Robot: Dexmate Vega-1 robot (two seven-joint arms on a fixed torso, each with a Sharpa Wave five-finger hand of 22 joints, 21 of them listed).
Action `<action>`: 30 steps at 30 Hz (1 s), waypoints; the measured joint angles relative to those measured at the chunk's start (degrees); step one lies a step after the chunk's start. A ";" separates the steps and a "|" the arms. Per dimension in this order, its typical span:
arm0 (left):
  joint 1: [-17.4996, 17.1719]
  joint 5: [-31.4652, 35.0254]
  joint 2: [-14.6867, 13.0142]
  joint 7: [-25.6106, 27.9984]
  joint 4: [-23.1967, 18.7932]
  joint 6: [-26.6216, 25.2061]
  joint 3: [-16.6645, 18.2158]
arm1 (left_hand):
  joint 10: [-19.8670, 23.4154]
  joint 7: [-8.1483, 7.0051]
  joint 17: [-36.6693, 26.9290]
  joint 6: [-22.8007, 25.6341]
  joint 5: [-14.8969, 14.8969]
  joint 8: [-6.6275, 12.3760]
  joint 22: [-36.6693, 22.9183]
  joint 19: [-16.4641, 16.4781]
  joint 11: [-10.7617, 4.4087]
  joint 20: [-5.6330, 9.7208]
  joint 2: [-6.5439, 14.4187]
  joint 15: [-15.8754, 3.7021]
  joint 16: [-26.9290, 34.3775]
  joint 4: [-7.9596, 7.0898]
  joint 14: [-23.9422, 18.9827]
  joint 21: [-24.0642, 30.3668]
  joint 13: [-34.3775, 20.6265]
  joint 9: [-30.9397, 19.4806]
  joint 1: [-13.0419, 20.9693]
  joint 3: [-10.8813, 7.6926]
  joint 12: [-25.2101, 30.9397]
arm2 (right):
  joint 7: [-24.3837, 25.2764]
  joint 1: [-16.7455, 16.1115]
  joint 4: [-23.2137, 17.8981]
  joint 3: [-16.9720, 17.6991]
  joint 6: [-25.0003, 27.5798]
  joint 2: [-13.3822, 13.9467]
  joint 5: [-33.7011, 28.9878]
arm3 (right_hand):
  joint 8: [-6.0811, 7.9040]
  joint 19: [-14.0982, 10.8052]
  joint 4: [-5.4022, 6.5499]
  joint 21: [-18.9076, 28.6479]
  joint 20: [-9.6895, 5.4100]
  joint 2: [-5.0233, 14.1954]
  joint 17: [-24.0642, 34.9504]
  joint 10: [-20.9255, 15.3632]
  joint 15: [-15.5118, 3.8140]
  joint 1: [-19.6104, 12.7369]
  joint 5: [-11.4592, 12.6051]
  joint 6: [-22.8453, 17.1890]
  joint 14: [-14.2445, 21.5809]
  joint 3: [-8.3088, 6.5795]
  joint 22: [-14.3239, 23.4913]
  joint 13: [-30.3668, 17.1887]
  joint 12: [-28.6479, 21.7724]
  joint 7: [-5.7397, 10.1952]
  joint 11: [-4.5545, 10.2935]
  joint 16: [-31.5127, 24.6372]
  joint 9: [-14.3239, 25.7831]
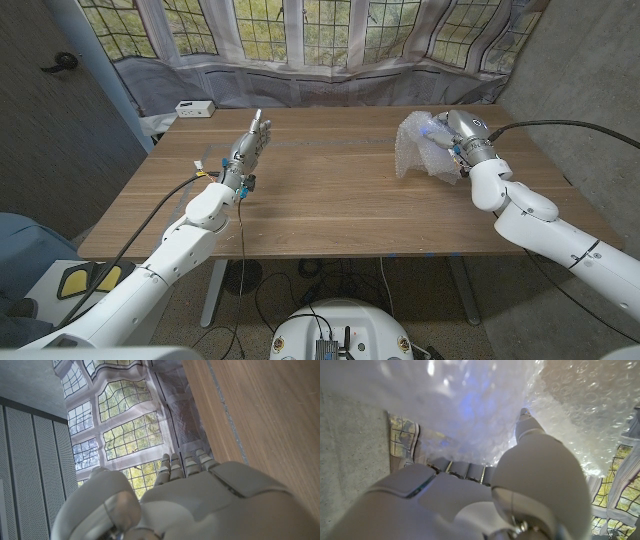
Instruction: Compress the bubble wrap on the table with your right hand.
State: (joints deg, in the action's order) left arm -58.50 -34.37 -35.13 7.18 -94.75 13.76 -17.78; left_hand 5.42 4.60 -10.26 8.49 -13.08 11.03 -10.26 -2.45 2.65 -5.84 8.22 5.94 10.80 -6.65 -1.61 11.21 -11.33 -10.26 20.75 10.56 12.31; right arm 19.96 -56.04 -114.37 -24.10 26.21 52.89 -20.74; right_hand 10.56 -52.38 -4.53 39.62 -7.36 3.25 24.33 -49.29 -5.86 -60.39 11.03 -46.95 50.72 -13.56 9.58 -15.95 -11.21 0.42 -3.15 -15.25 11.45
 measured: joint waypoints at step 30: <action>-0.79 -0.10 -0.26 0.17 -0.66 0.02 0.35 | 0.00 0.00 0.00 0.00 0.00 0.00 0.00 0.00 0.00 0.00 0.00 0.00 0.00 0.09 0.00 0.00 0.00 0.00 0.00 -0.41 0.00 | -12.53 6.62 0.37 -5.96 4.88 3.19 -4.21 | 0.49 0.30 -0.21 -0.43 0.31 0.53 0.52 -0.43 -0.70 1.13 0.00 -0.75 -0.06 0.20 0.01 0.54 -0.27 0.31 0.63 -0.72 -0.21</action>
State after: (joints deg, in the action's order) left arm -59.28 -34.48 -35.39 7.35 -95.41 13.78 -17.43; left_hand 5.42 4.60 -10.26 8.49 -13.08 11.03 -10.26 -2.45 2.65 -5.84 8.22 5.93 10.80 -6.56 -1.62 11.21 -11.32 -10.26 20.75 10.15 12.31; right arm 7.44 -49.42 -114.00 -30.06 31.09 56.08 -24.95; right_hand 11.04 -52.09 -4.73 39.19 -7.05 3.78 24.85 -49.72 -6.56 -59.26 11.03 -47.70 50.66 -13.36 9.59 -15.42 -11.48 0.73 -2.52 -15.97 11.24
